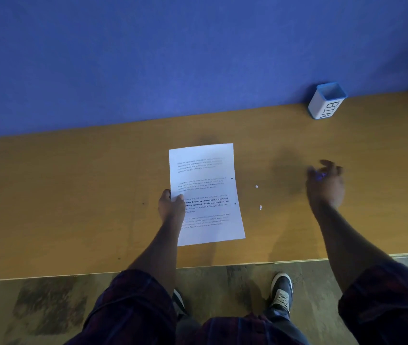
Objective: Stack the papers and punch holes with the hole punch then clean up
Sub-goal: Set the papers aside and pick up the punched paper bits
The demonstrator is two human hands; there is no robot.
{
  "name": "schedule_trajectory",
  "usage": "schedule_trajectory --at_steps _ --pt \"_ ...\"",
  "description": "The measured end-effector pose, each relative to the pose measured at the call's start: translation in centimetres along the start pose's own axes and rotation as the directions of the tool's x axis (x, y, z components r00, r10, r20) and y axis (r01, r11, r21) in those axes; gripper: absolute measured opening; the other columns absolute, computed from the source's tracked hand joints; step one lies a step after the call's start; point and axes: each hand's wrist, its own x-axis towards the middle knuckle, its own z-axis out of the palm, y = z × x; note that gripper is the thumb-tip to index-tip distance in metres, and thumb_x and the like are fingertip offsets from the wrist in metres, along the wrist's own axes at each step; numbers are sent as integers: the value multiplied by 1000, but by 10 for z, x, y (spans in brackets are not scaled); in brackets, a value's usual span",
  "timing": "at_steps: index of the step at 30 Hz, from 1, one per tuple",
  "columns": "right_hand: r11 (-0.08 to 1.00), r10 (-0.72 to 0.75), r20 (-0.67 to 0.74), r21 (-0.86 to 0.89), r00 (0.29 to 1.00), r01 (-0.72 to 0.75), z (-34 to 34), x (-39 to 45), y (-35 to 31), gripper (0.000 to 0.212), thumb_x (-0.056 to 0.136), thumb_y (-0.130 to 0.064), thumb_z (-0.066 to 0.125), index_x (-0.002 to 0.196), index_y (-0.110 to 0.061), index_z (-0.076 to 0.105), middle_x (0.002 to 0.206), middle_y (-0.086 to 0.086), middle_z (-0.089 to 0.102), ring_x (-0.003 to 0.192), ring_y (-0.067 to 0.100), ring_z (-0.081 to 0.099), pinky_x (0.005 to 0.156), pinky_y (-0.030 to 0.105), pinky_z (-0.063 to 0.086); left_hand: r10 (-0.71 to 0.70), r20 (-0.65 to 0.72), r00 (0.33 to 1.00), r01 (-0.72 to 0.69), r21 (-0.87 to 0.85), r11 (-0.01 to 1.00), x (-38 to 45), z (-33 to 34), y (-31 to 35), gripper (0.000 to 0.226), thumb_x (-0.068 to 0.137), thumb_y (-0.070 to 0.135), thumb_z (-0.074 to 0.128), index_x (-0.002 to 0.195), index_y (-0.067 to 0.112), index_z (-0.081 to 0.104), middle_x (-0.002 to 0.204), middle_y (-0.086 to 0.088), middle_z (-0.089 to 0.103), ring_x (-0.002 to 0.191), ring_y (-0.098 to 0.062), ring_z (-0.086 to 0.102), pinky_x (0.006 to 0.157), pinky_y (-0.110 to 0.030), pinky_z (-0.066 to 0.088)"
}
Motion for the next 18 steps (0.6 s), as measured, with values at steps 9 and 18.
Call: schedule_trajectory --at_steps 9,18 --pt "756 -258 704 573 661 -315 47 -68 -110 71 73 -25 90 135 -12 56 121 5 72 106 22 72 86 38 60 123 308 943 -10 -344 939 5 -13 48 22 90 0 70 112 2 67 108 -8 75 95 -25 71 79 -40 61" --pt "597 -395 607 740 689 -309 21 -68 -134 23 80 -9 82 102 -13 77 108 7 77 99 26 75 76 33 61 314 576 755 -81 -392 916 -2 -39 87 39 82 15 83 120 14 72 123 -5 74 113 -25 71 92 -39 60"
